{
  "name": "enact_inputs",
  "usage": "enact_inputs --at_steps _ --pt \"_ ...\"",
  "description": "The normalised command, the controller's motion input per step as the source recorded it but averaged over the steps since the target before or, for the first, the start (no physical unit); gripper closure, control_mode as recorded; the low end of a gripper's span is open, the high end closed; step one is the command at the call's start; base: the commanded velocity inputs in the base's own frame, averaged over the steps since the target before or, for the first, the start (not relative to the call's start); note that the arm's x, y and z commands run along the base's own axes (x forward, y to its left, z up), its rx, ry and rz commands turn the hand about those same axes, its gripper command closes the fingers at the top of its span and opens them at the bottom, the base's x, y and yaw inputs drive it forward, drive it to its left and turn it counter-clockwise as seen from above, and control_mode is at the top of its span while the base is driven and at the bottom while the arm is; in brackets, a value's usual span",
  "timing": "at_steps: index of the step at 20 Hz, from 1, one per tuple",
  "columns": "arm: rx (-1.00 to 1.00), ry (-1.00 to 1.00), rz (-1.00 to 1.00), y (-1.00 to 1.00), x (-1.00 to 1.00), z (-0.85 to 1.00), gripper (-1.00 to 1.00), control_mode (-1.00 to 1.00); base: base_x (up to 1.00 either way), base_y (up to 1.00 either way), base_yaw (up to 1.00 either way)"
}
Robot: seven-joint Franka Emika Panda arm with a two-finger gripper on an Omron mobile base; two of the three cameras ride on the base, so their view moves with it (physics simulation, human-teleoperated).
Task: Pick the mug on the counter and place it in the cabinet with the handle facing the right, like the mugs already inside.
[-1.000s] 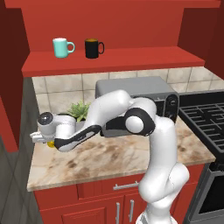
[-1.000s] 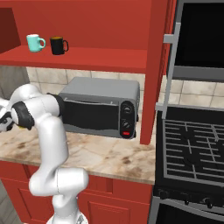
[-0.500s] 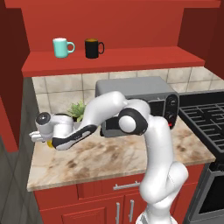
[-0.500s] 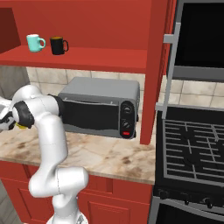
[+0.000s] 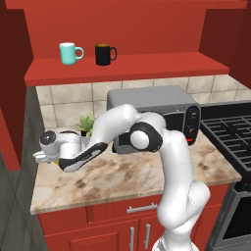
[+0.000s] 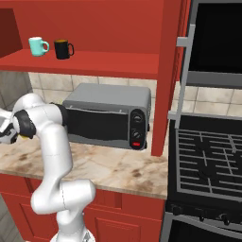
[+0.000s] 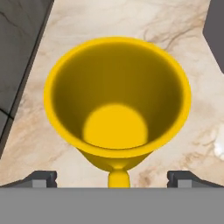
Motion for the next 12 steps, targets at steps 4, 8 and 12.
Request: enact_inputs --at_steps 4,8,12 --pt "0.00 0.00 0.00 0.00 0.00 -0.08 1.00 -1.00 0.00 0.00 0.00" --pt "0.00 0.00 0.00 0.00 0.00 -0.02 1.00 -1.00 0.00 0.00 0.00" --pt "0.00 0.00 0.00 0.00 0.00 0.00 1.00 -1.00 0.00 0.00 0.00"
